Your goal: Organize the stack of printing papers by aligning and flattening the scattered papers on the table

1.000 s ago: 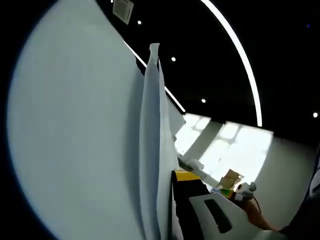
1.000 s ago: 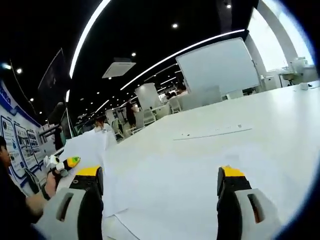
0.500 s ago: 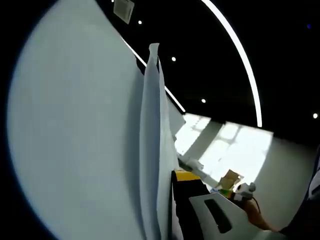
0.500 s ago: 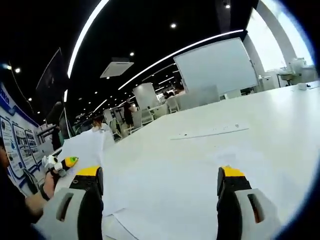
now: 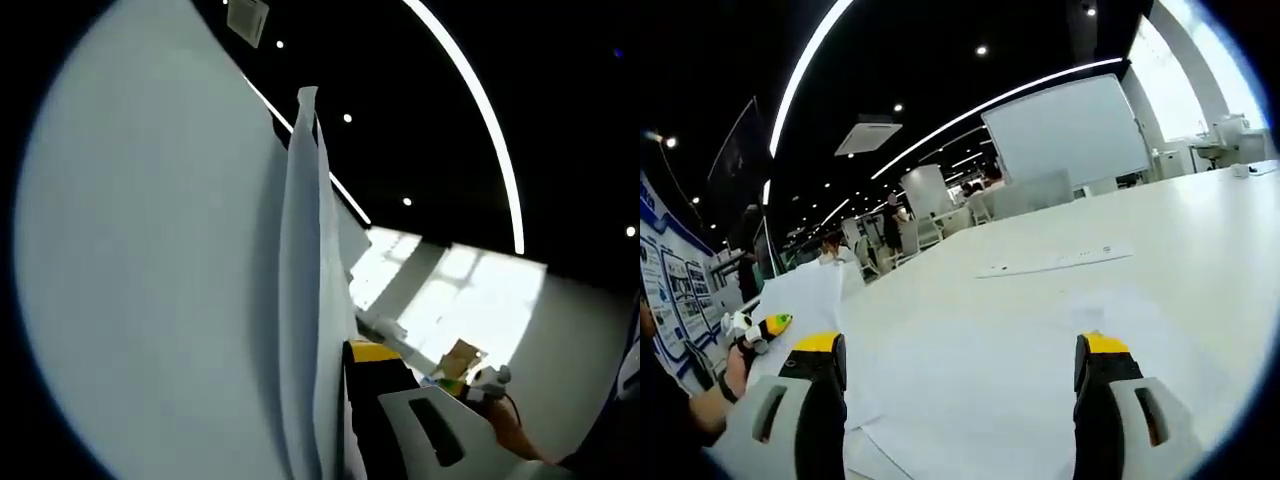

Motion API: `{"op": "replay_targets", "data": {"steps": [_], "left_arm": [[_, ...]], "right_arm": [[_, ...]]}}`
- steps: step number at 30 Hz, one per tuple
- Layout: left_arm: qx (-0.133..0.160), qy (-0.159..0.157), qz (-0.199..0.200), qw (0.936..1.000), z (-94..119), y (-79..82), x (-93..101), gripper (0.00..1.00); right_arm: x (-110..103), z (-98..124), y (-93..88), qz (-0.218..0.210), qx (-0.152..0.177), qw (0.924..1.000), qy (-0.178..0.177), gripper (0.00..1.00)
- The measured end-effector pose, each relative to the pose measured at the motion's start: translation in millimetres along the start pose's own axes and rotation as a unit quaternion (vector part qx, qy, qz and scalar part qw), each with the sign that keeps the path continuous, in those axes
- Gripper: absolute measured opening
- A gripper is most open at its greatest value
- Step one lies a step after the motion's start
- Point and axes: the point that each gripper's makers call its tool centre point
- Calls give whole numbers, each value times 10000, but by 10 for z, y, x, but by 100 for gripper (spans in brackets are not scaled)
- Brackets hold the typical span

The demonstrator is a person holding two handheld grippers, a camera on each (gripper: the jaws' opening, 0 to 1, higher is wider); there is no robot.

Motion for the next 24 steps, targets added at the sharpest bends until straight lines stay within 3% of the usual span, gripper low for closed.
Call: {"op": "replay_targets", "data": {"steps": [24], "left_arm": [[1,8,0,10000,2,-4,16,6]], "right_arm": [[77,14,-54,186,-122,9994,-282,89]]}}
Point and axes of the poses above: the point that each gripper's makers call its tool centre point, and the gripper's own axes: z roughly backward along the fingers, x roughly to its right, y roughly out of its top, and after that the axes turned 4 degrees about -z, right-handed
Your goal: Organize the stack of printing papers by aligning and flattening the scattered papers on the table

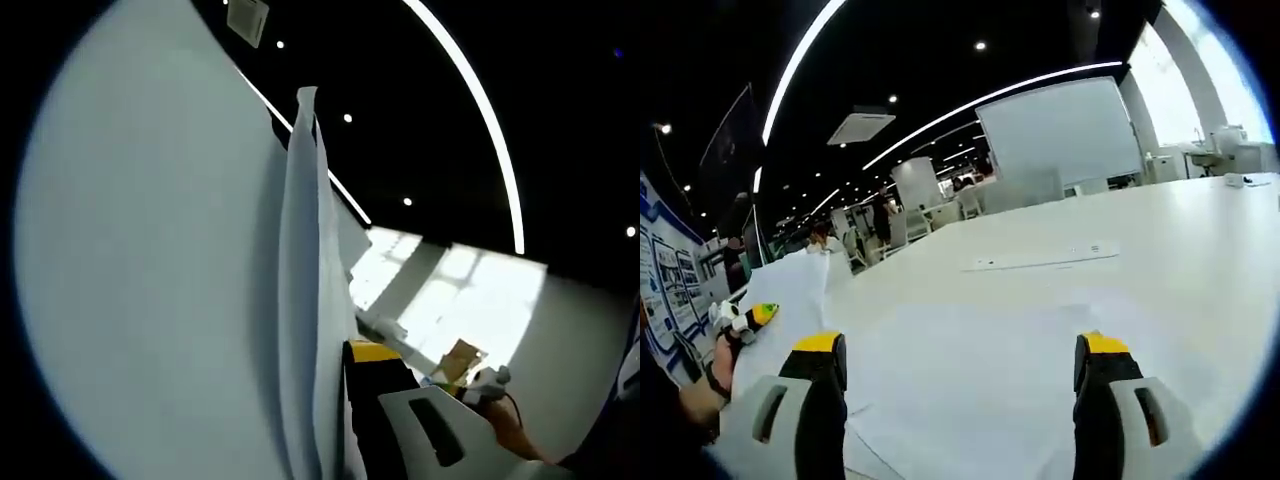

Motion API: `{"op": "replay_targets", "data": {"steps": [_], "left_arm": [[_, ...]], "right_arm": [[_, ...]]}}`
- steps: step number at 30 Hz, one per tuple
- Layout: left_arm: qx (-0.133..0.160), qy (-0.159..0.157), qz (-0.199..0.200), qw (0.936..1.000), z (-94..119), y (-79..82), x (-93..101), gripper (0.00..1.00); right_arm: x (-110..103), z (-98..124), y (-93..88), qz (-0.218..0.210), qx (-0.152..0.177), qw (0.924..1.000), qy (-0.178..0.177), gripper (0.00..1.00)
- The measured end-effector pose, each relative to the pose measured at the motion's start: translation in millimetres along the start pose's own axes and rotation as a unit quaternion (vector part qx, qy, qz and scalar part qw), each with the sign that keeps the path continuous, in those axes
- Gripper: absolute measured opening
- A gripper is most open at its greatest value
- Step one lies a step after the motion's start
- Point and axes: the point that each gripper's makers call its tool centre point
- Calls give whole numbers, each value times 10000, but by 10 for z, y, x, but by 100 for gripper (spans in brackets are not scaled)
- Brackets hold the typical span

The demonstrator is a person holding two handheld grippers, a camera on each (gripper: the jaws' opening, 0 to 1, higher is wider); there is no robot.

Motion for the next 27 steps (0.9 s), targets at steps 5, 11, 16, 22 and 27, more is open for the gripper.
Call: {"op": "replay_targets", "data": {"steps": [5,11,16,22,27], "left_arm": [[1,4,-6,10000,1,-2,5,6],[0,8,-12,10000,2,-4,4,6],[4,13,-22,10000,0,0,-6,6],[4,14,-24,10000,-1,5,-17,6],[1,13,-23,10000,2,7,-18,6]], "right_arm": [[6,1,-23,109,-49,9999,-100,89],[-1,15,-62,134,-102,9998,-104,89],[31,50,-116,229,-155,9994,-188,89],[39,68,-185,250,-227,9992,-213,89],[-4,82,-227,358,-246,9988,-210,89]]}}
Point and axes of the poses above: the point that each gripper's makers call its tool centre point, and the gripper's own axes: z roughly backward along the fingers, x roughly to its right, y roughly out of its top, and after that the axes turned 4 degrees about -z, right-handed
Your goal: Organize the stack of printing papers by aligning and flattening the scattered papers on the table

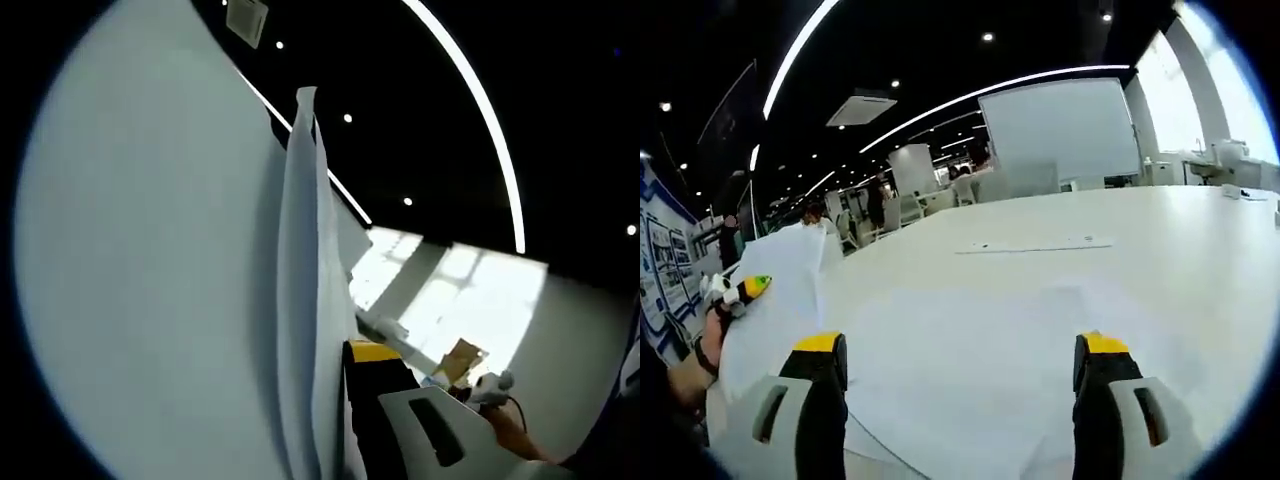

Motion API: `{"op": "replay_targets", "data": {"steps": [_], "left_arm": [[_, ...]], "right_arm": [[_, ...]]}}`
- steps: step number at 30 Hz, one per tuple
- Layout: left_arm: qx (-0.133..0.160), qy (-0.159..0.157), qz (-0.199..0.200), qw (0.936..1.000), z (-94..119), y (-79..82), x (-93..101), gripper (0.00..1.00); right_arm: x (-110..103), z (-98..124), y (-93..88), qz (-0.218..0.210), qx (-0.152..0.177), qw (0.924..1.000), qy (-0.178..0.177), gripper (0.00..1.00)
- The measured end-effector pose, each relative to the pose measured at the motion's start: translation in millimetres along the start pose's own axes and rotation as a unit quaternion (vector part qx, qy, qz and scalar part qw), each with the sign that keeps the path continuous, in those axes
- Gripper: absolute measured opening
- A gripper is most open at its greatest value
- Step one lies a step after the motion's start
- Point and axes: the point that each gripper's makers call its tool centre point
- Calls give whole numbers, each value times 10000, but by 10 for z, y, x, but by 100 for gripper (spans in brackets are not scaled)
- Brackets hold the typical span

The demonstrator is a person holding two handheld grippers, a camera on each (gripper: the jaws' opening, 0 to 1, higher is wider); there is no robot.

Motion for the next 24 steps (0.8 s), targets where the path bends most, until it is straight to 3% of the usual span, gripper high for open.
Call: {"op": "replay_targets", "data": {"steps": [24], "left_arm": [[3,11,-14,10000,-4,-1,-1,6]], "right_arm": [[97,158,-120,112,91,9997,-206,88]]}}
Point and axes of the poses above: the point that each gripper's makers call its tool centre point, and the gripper's own axes: z roughly backward along the fingers, x roughly to its right, y roughly out of its top, and after that the axes turned 4 degrees about -z, right-handed
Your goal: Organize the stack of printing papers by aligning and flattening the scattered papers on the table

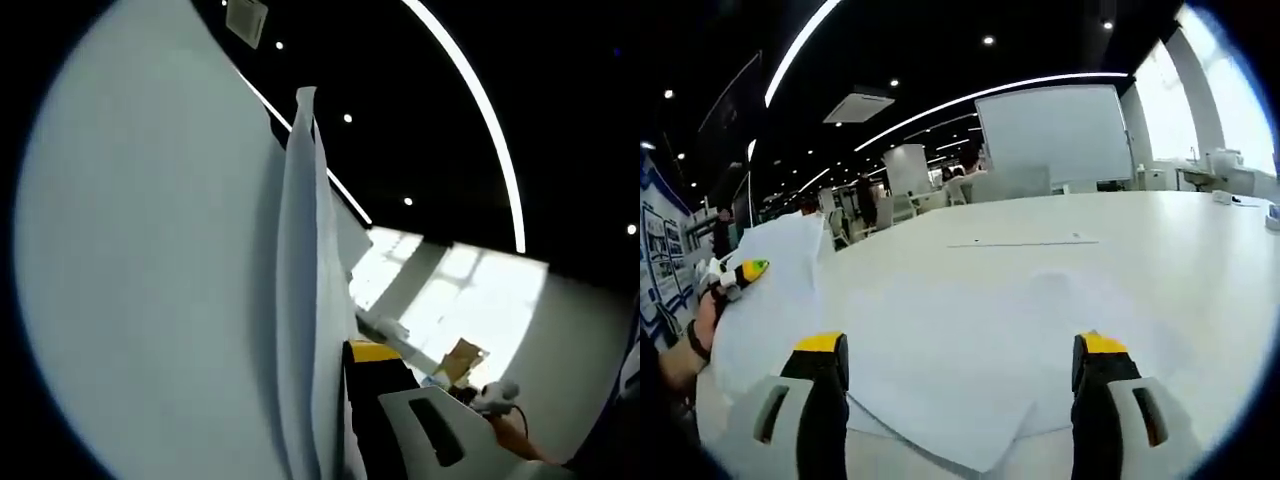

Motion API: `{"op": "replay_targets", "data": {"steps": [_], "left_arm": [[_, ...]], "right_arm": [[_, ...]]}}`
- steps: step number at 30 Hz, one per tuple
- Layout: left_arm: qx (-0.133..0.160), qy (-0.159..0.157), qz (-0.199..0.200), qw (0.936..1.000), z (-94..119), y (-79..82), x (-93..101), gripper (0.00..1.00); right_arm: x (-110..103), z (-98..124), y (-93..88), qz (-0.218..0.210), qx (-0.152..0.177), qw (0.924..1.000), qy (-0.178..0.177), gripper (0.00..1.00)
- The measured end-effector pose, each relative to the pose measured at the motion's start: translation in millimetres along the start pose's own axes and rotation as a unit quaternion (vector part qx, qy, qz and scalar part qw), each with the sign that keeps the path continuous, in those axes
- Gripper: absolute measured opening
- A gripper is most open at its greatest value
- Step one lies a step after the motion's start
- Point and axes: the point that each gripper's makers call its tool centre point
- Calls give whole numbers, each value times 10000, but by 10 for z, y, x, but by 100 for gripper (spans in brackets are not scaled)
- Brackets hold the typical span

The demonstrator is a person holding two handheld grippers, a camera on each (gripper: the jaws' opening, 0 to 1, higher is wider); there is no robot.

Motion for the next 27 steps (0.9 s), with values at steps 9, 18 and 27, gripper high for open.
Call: {"op": "replay_targets", "data": {"steps": [9,18,27], "left_arm": [[-1,1,-4,10000,-1,0,-3,6],[0,-1,-1,10000,-2,-1,-2,6],[-2,-4,-7,10000,1,-2,3,6]], "right_arm": [[-7,33,-38,219,48,9996,-161,88],[11,92,-83,193,137,9994,-235,88],[-59,160,-138,282,213,9987,-358,87]]}}
Point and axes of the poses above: the point that each gripper's makers call its tool centre point, and the gripper's own axes: z roughly backward along the fingers, x roughly to its right, y roughly out of its top, and after that the axes turned 4 degrees about -z, right-handed
